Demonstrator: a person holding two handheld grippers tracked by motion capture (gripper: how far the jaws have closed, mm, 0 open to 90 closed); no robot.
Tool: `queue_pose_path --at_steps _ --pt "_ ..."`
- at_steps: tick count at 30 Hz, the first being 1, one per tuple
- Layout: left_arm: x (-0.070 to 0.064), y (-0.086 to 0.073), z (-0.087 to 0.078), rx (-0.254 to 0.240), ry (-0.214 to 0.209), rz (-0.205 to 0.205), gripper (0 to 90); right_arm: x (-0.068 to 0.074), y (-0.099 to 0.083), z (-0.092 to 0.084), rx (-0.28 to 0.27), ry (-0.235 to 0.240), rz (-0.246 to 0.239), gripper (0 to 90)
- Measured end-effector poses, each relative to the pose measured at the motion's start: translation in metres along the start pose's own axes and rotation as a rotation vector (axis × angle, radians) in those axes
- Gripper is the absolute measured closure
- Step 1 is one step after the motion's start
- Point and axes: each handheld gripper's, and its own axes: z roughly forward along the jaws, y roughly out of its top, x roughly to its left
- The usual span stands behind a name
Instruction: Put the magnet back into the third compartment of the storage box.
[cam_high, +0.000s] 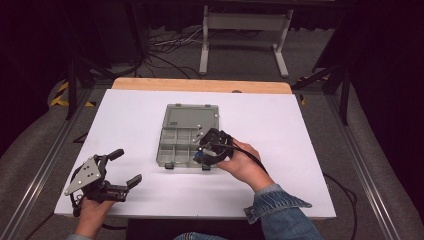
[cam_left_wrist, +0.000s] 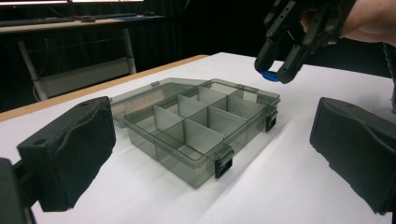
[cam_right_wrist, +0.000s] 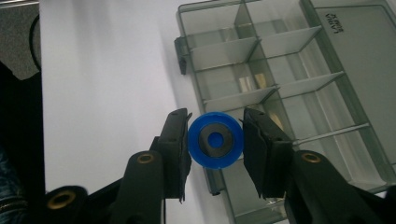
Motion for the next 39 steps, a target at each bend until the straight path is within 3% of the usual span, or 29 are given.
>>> queue_pose_path --at_steps 21,39 --pt "0.000 0.000 0.000 0.003 -0.003 -0.003 0.9 -0.035 0.010 0.010 -0.034 -0.080 0.092 61.8" --pt "0.001 0.000 0.000 0.005 -0.006 -0.002 0.9 -0.059 0.014 0.024 -0.031 -0.123 0.163 61.8"
